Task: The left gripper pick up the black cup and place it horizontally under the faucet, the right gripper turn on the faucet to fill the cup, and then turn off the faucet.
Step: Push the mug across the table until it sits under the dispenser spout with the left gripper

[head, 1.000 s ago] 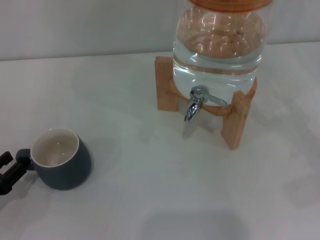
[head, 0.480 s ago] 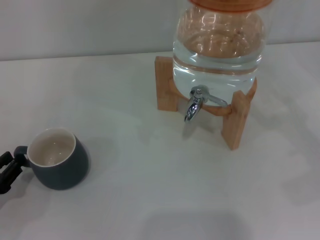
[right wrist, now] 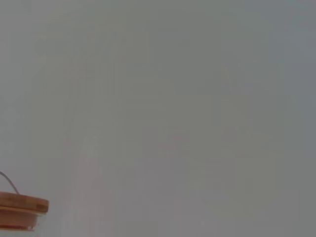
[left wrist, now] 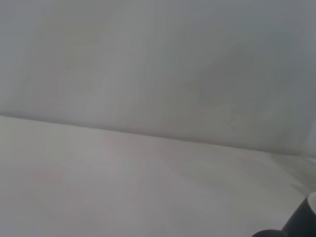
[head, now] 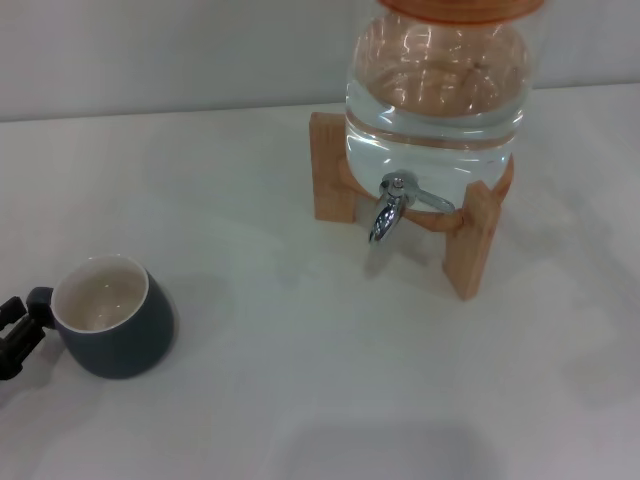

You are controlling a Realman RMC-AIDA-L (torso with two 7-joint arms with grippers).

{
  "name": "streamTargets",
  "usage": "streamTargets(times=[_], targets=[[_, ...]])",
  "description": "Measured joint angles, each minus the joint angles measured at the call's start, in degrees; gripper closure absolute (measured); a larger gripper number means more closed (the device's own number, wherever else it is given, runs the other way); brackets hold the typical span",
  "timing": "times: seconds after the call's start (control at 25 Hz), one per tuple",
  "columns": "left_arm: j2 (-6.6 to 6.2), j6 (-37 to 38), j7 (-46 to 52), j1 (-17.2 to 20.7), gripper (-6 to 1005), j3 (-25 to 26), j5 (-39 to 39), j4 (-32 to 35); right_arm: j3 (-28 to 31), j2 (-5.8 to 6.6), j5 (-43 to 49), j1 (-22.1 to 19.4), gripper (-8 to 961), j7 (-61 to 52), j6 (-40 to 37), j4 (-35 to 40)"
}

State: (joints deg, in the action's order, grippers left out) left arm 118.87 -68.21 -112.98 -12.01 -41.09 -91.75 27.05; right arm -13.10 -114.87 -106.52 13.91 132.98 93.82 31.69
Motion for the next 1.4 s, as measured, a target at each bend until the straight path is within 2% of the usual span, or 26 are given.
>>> streamTargets(times=[0.4, 0.92, 1.4], targets=[[-0.04, 1.26, -0.33, -1.50, 601, -0.04, 1.47, 0.40, -0.16, 0.00, 0.00, 0.89, 142, 0.09, -1.42, -0.16], [0.05, 0.55, -0.70, -1.28, 678, -0.08, 1.50, 2.88, -0.17, -0.09, 0.00, 1.13, 142, 0.09, -2.25, -0.44], [0.03, -0.99, -0.86, -1.72, 792, -0.06, 1.72, 3.03, -0.17, -0.26, 0.00, 1.74, 142, 0.03, -2.24, -0.96]])
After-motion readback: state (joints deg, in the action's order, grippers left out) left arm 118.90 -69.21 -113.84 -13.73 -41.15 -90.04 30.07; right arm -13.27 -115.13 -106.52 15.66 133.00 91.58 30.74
